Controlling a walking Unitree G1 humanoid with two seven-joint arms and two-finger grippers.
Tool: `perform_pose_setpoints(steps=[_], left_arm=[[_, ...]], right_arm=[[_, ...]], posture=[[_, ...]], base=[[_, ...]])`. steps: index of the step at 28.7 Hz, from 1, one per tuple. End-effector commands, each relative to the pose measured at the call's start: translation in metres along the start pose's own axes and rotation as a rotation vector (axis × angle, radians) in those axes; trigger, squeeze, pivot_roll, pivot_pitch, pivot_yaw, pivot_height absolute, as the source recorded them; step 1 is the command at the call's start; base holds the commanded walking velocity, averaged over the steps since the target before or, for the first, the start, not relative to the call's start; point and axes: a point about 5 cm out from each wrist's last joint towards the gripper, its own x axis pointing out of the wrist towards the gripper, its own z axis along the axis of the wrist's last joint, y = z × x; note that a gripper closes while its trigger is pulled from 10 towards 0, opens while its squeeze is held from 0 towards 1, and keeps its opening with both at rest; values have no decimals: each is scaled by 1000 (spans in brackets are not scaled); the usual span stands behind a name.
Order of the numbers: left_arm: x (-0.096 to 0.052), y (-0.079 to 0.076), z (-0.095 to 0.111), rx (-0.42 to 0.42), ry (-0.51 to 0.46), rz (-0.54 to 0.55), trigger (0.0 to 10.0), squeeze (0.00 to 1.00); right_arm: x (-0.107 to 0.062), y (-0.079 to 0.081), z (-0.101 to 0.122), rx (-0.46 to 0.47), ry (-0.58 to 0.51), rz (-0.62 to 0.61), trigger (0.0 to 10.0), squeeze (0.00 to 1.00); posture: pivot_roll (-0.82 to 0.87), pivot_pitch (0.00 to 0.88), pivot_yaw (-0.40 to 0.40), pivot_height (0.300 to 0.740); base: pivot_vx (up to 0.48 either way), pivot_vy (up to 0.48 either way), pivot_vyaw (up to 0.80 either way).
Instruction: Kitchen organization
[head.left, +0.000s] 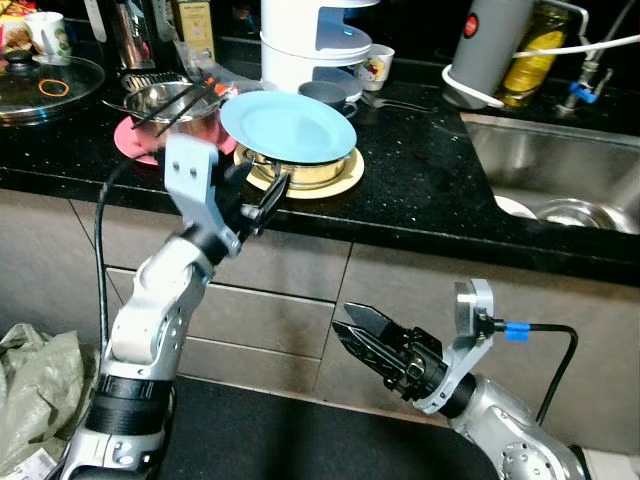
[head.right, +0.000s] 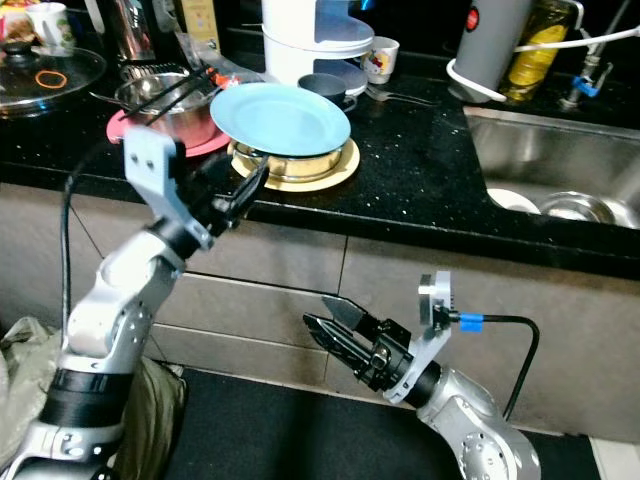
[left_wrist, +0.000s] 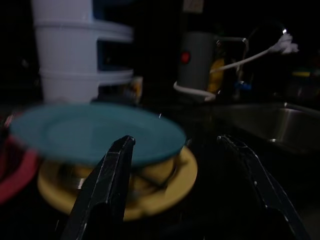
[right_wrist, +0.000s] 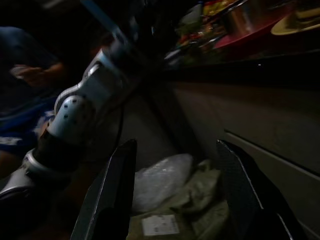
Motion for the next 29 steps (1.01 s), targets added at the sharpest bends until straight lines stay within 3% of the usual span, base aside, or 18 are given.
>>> perform_pose_setpoints(steps=[1, 6, 14, 20, 24, 25, 26, 27, 29], left_arm=[[4, -10, 8, -16, -14, -36, 10000, 0], [7, -15, 21, -30, -53, -56, 10000, 0], [10, -17, 58, -136, -164, -86, 10000, 0], [8, 3, 72, -238, -186, -19, 10000, 0], [6, 29, 63, -409, -156, 155, 10000, 0], [6, 29, 63, -409, -156, 155, 10000, 0], [6, 35, 61, -456, -153, 195, 10000, 0], [7, 49, 57, -559, -146, 284, 10000, 0], [8, 54, 57, -583, -143, 317, 10000, 0]], right_arm=[[1, 1, 2, 24, -6, 32, 10000, 0], [-1, 0, 4, 41, -19, 39, 10000, 0], [-2, 0, 8, 74, -57, 48, 10000, 0], [-3, -1, 11, 89, -92, 44, 10000, 0], [-3, -2, 11, 93, -92, 37, 10000, 0], [-3, -2, 11, 93, -92, 37, 10000, 0], [-3, -3, 11, 93, -91, 36, 10000, 0], [-3, -3, 10, 94, -85, 32, 10000, 0], [-2, -3, 10, 94, -83, 31, 10000, 0]], posture=[[82, 41, -61, 740], [87, 44, -63, 740], [90, 46, -68, 740], [94, 46, -68, 740], [95, 41, -69, 740], [95, 41, -69, 740], [95, 40, -69, 740], [92, 37, -69, 740], [92, 37, -69, 740]], base=[[319, 0, 0], [317, 0, 0], [240, 0, 0], [0, 0, 0], [0, 0, 0], [0, 0, 0], [0, 0, 0], [0, 0, 0], [0, 0, 0]])
